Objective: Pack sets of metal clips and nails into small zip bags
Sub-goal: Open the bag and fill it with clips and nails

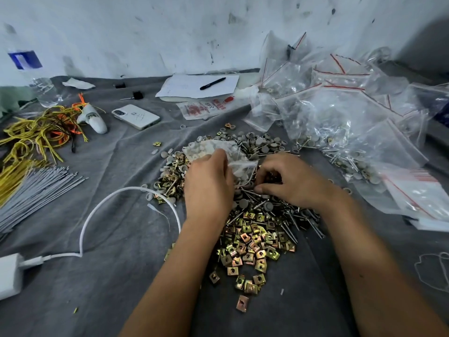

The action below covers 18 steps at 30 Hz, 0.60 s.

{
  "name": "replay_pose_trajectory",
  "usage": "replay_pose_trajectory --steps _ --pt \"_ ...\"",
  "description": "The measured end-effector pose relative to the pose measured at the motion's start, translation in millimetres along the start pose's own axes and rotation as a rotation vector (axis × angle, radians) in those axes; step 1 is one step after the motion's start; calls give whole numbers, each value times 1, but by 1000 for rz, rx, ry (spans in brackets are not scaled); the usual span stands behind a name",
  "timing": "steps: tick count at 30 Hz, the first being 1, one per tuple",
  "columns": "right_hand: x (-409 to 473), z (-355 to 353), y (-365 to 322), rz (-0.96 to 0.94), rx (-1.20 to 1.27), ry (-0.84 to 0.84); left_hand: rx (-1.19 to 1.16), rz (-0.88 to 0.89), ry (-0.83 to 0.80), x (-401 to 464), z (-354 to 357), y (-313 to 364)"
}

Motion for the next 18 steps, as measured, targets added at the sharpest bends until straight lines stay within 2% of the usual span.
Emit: replay_pose_trajectory --steps 5,7,10,12,15,18 --pt "-4 2 7 52 -79 -72 -69 16 -9 -6 2 -7" --pt "-5 -4 0 11 -3 23 -79 8 11 -7 0 -7" --pt "-8 -21 -20 -128 263 322 -124 -18 19 -6 2 -6" --pt "-8 -16 -33 -200 277 348 -165 -32 18 -6 3 -6" --pt "-1 1 -36 -185 149 292 -272 -81 31 -5 3 -9" --pt "0 -1 -32 -182 146 367 -385 -129 70 -5 0 -10"
Point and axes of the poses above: each hand's wrist, its own x-axis towards the middle knuckle, its own z-axis out of the palm, y = z × x, the point moved 7 cm from there along x, towards the middle knuckle, and after that the axes turned 7 degrees about x, right-handed, at the moved point
